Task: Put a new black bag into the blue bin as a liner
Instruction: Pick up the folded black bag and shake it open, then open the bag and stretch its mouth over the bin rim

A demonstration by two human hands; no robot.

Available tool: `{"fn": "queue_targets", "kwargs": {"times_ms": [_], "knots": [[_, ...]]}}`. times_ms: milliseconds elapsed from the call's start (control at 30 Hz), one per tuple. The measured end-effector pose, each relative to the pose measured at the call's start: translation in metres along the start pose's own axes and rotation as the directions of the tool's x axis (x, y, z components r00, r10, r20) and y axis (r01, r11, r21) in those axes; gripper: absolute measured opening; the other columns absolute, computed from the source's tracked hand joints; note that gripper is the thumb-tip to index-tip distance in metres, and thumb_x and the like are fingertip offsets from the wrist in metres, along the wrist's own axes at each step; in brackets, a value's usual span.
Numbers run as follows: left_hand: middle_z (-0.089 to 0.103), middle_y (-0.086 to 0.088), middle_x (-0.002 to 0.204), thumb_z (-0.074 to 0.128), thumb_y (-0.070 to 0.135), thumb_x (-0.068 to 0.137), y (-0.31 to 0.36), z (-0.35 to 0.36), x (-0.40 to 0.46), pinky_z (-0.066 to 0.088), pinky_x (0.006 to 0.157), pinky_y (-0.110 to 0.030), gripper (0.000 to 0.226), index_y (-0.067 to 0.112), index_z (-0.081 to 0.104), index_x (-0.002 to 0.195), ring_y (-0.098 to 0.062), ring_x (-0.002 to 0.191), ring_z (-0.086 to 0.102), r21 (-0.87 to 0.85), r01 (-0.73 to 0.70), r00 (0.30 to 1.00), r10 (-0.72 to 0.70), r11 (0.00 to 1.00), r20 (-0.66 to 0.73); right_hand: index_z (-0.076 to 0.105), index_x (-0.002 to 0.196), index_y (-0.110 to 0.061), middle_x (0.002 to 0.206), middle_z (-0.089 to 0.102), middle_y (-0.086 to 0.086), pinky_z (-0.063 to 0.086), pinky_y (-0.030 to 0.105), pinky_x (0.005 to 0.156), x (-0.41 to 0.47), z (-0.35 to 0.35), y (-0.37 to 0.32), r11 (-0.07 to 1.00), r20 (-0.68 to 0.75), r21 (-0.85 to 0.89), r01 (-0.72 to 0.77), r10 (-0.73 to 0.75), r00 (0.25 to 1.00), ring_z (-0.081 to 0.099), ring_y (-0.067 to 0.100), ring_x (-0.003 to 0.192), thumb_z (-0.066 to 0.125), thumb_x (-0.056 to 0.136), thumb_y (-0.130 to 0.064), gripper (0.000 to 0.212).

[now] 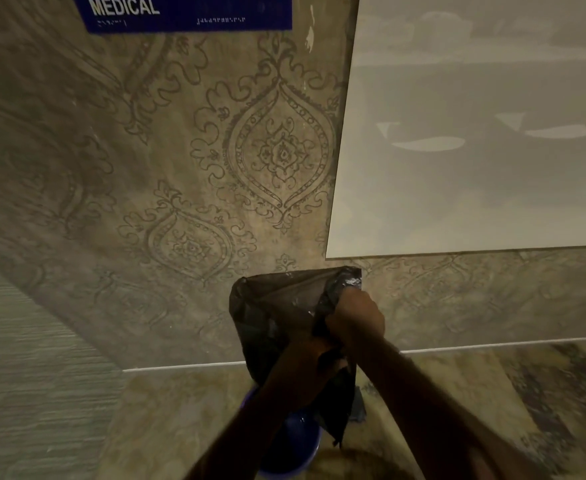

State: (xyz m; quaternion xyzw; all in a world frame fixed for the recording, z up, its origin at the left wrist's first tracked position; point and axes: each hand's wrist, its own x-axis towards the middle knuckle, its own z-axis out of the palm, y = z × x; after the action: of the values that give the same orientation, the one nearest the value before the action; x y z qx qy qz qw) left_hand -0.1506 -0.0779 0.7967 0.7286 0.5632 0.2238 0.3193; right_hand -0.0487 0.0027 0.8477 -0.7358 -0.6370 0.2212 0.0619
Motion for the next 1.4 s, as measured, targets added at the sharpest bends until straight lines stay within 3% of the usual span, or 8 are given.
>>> {"fn": "queue_targets", "kwargs": {"times_ms": [167, 367, 600, 767, 1000, 1233, 1300, 1400], "knots": [[0.069, 0.016, 0.103, 0.066, 0.049, 0.081, 0.005, 0.008, -0.013, 0.051, 0.081, -0.011, 0.036, 0.035, 0.062, 0.113, 0.008, 0.095, 0.064, -0.261, 0.051, 0.952, 0.032, 0.964, 0.304, 0.061, 0.106, -0.016, 0.098, 0.069, 0.005, 0.046, 0.029, 0.064, 0.007, 0.007, 0.019, 0.937, -0.127, -0.28, 0.209, -0.252, 0.959, 0.069, 0.023, 0.086, 0.054, 0.091, -0.022, 0.018], [0.067, 0.011, 0.092, 0.064, 0.034, 0.088, -0.024, -0.04, 0.003, 0.053, 0.074, -0.024, 0.017, 0.029, 0.065, 0.104, -0.008, 0.088, 0.067, -0.239, 0.135, 0.837, -0.24, 0.962, -0.492, 0.058, 0.115, -0.028, 0.089, 0.064, 0.004, 0.04, 0.03, 0.054, 0.016, -0.009, 0.033, 0.68, -0.098, -0.46, 0.571, -0.678, 0.729, 0.068, 0.03, 0.072, 0.06, 0.082, -0.034, 0.033], [0.024, -0.007, 0.154, 0.08, 0.058, 0.055, -0.075, -0.082, 0.041, 0.031, 0.105, -0.055, 0.118, 0.029, 0.016, 0.149, -0.028, 0.138, 0.031, 0.133, 0.543, 0.756, -0.414, 0.829, -0.507, 0.066, 0.104, -0.032, 0.093, 0.066, -0.007, 0.05, 0.029, 0.054, 0.011, -0.041, 0.036, 0.551, -0.137, -0.463, 0.694, -0.818, 0.558, 0.069, 0.021, 0.077, 0.064, 0.07, -0.029, 0.034], [0.071, -0.005, 0.097, 0.06, 0.036, 0.083, -0.096, -0.1, 0.041, 0.039, 0.081, -0.034, 0.027, 0.029, 0.063, 0.109, -0.03, 0.098, 0.064, 0.05, 0.537, 0.649, -0.374, 0.842, -0.662, 0.068, 0.107, -0.031, 0.099, 0.071, -0.004, 0.053, 0.031, 0.058, 0.014, -0.061, 0.045, 0.598, -0.234, -0.461, 0.656, -0.795, 0.56, 0.07, 0.023, 0.085, 0.065, 0.073, -0.03, 0.034], [0.071, -0.003, 0.08, 0.059, 0.037, 0.087, -0.089, -0.127, 0.03, 0.04, 0.064, -0.025, 0.018, 0.023, 0.07, 0.089, -0.024, 0.076, 0.065, 0.07, 0.465, 0.666, -0.296, 0.883, -0.685, 0.068, 0.095, -0.024, 0.093, 0.069, 0.002, 0.047, 0.03, 0.065, 0.028, -0.07, 0.035, 0.824, -0.281, -0.382, 0.42, -0.536, 0.796, 0.067, 0.028, 0.086, 0.058, 0.081, -0.021, 0.018], [0.066, 0.012, 0.085, 0.054, 0.013, 0.08, -0.066, -0.14, 0.001, 0.043, 0.07, -0.016, 0.028, 0.024, 0.067, 0.102, -0.001, 0.077, 0.057, 0.022, 0.146, 0.466, -0.049, 0.989, -0.883, 0.064, 0.106, -0.026, 0.095, 0.067, -0.004, 0.049, 0.024, 0.056, 0.006, -0.071, 0.014, 0.779, -0.76, -0.145, 0.61, -0.482, 0.436, 0.062, 0.014, 0.077, 0.06, 0.083, -0.026, 0.024], [0.062, 0.016, 0.082, 0.054, 0.02, 0.087, -0.073, -0.121, -0.012, 0.039, 0.066, -0.012, 0.018, 0.027, 0.065, 0.1, 0.001, 0.074, 0.055, 0.006, 0.164, 0.546, -0.085, 0.986, -0.834, 0.06, 0.108, -0.031, 0.095, 0.065, -0.009, 0.038, 0.009, 0.058, -0.01, -0.036, 0.024, 0.749, -0.641, -0.206, 0.63, -0.59, 0.492, 0.057, 0.006, 0.075, 0.05, 0.089, -0.038, 0.022], [0.069, 0.005, 0.081, 0.055, 0.027, 0.092, -0.101, -0.086, -0.028, 0.04, 0.063, -0.022, 0.011, 0.028, 0.064, 0.085, -0.01, 0.073, 0.063, 0.013, 0.397, 0.783, -0.332, 0.918, -0.526, 0.057, 0.12, -0.033, 0.111, 0.066, -0.009, 0.045, 0.011, 0.073, -0.023, 0.033, 0.056, 0.792, 0.18, -0.185, 0.582, -0.555, 0.812, 0.066, 0.01, 0.096, 0.044, 0.096, -0.046, 0.031]]}}
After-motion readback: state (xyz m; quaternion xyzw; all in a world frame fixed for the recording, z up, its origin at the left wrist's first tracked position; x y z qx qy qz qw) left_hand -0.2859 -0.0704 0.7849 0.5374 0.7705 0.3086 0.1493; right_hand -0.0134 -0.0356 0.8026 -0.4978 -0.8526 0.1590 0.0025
